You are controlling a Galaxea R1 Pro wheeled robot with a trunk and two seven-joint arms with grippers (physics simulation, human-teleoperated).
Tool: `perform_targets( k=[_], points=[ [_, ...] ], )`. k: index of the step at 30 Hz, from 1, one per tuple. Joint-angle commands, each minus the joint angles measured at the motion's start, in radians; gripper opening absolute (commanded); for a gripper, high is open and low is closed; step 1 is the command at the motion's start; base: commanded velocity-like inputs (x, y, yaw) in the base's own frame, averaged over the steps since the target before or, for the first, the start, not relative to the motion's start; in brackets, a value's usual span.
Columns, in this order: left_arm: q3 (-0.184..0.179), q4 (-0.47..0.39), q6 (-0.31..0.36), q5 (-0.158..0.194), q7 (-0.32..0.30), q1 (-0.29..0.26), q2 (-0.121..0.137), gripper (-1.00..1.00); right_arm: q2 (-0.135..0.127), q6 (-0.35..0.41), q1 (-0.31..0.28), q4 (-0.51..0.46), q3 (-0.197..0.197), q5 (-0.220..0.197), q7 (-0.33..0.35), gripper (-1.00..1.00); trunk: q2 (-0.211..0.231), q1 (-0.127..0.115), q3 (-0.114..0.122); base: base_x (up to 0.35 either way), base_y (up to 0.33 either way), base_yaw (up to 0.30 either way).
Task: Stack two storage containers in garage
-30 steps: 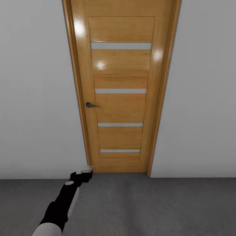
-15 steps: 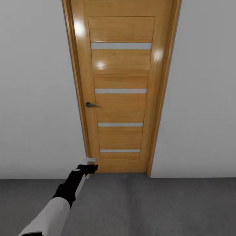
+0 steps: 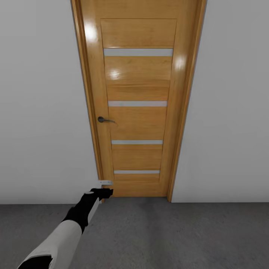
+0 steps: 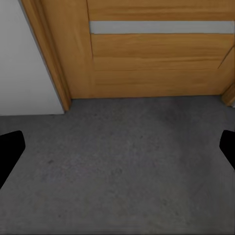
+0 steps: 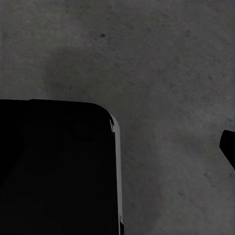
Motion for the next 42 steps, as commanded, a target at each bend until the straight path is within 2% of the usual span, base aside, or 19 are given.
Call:
perform_targets(
  k=[1,8,12,31,42],
  points=[
    [0.007,0.012,0.004,-0.007,-0.002,-0.001,-0.001,1.00,0.000,-0.003,0.000,0.001,0.000,0.005,-0.006,1.00,-0.001,0.000,-0.001,0.000,0.000,0.000],
    [0.007,0.058,-0.046,0.034,-0.003,-0.006,0.003,1.00,0.000,-0.003,0.000,0.001,-0.001,0.007,-0.004,1.00,-0.001,0.000,-0.001,0.000,0.000,0.000],
    [0.007,0.061,-0.060,0.043,-0.003,-0.007,-0.001,1.00,0.000,-0.003,0.000,0.001,-0.002,0.005,-0.006,1.00,-0.001,0.000,-0.001,0.000,0.000,0.000],
    [0.007,0.063,-0.063,0.044,-0.003,-0.007,0.000,1.00,0.000,-0.003,0.000,-0.002,0.000,0.009,0.002,1.00,-0.001,0.000,-0.001,0.005,0.000,0.000],
    [0.007,0.063,-0.059,0.046,-0.001,-0.006,0.000,1.00,0.000,-0.003,0.000,-0.002,0.000,0.008,0.001,1.00,-0.001,0.000,-0.001,0.274,0.000,0.000]
  ],
)
